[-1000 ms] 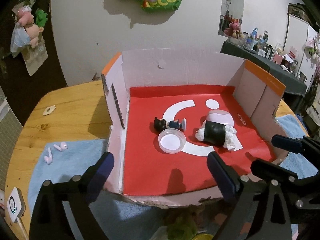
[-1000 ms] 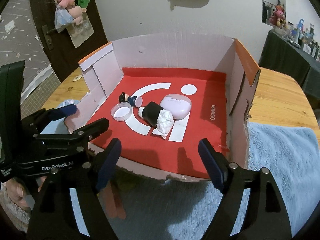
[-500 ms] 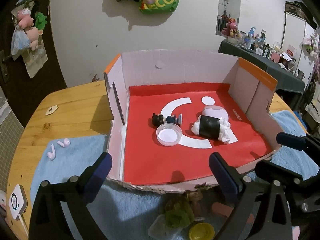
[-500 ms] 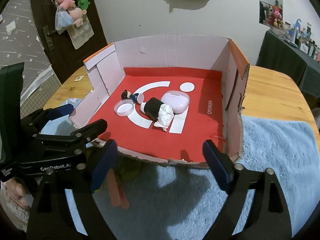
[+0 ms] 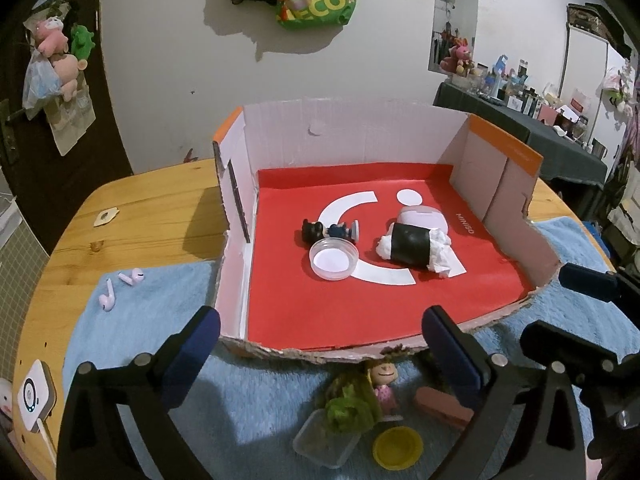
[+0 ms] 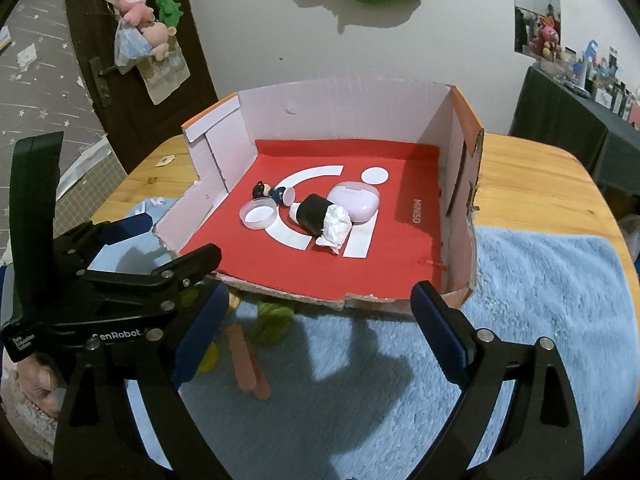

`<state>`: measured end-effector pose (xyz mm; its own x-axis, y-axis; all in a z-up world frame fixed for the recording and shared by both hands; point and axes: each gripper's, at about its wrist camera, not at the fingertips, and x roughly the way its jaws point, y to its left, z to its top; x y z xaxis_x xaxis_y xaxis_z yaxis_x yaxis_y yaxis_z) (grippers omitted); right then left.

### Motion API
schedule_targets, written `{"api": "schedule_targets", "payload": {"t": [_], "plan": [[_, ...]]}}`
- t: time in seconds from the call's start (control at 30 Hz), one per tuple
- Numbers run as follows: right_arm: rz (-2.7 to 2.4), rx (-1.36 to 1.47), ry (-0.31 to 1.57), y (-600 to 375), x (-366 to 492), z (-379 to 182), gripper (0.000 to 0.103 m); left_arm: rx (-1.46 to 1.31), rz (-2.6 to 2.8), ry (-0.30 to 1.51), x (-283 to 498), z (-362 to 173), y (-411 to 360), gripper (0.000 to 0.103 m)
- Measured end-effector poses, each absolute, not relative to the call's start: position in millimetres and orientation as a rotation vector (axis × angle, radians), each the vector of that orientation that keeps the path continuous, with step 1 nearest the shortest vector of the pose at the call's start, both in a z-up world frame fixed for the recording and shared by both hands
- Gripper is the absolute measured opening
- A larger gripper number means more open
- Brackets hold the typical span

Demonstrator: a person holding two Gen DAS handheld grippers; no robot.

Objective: Organize objects
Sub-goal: 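Withdraw both open tools out of the box back over the towel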

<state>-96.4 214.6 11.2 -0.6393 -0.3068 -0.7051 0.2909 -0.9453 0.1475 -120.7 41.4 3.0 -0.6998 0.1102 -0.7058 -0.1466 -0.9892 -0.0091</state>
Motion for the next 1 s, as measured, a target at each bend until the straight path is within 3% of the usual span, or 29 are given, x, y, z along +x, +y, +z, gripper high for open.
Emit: {"api": "schedule_targets", "payload": {"t": [0.83, 1.0], "plan": [[-2.561, 1.124, -0.001, 208, -67, 6, 0.093, -1.18, 2.738, 0.055, -100, -8, 32, 0.103], [-2.551, 1.126, 0.017, 205, -64, 2, 0.092, -1.206, 2.696, 0.053, -97, -15, 29, 0.089]]}}
